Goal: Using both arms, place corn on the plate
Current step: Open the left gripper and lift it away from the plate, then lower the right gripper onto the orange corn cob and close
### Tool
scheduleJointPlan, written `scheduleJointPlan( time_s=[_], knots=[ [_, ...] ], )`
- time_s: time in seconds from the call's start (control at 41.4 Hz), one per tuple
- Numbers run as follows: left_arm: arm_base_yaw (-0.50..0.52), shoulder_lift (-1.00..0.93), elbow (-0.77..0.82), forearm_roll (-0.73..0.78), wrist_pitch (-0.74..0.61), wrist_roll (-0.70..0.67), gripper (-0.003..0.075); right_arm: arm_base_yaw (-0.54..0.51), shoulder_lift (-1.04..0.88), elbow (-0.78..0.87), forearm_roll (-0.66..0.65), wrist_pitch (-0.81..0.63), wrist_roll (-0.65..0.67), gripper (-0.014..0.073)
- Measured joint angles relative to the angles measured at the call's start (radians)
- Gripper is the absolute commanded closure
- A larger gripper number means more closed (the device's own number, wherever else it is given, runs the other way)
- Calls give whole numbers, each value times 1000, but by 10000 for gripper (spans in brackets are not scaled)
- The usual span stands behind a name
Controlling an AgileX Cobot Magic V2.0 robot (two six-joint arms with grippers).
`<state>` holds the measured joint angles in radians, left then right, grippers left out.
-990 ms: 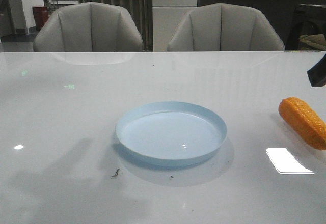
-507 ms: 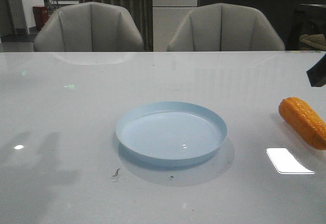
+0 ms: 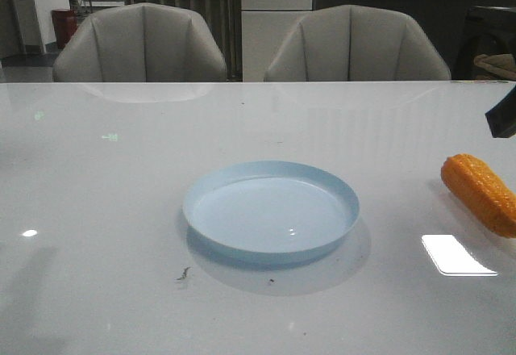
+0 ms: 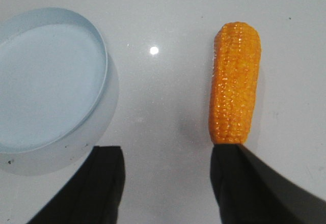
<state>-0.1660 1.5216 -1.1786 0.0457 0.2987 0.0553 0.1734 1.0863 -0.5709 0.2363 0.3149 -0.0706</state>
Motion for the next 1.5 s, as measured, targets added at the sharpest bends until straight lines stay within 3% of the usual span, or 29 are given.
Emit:
scheduleJointPlan(
  time_s=[0.217, 0.411, 0.725, 1.159, 1.498],
  knots=[
    [0, -207, 374, -53, -248, 0, 344, 0, 0, 0, 0, 0, 0, 105],
    [0, -336, 501, -79, -299, 0, 344, -7, 0, 0, 0, -42, 13, 105],
    [0, -362, 517, -83, -229, 0, 344, -131, 134, -136, -20, 33, 76, 105],
    [0, -362, 517, -83, -193, 0, 344, -133, 565, -518, -91, 205, 77, 105],
    [0, -362, 517, -83, -156, 0, 344, -133, 746, -598, -130, 265, 117, 105]
  ],
)
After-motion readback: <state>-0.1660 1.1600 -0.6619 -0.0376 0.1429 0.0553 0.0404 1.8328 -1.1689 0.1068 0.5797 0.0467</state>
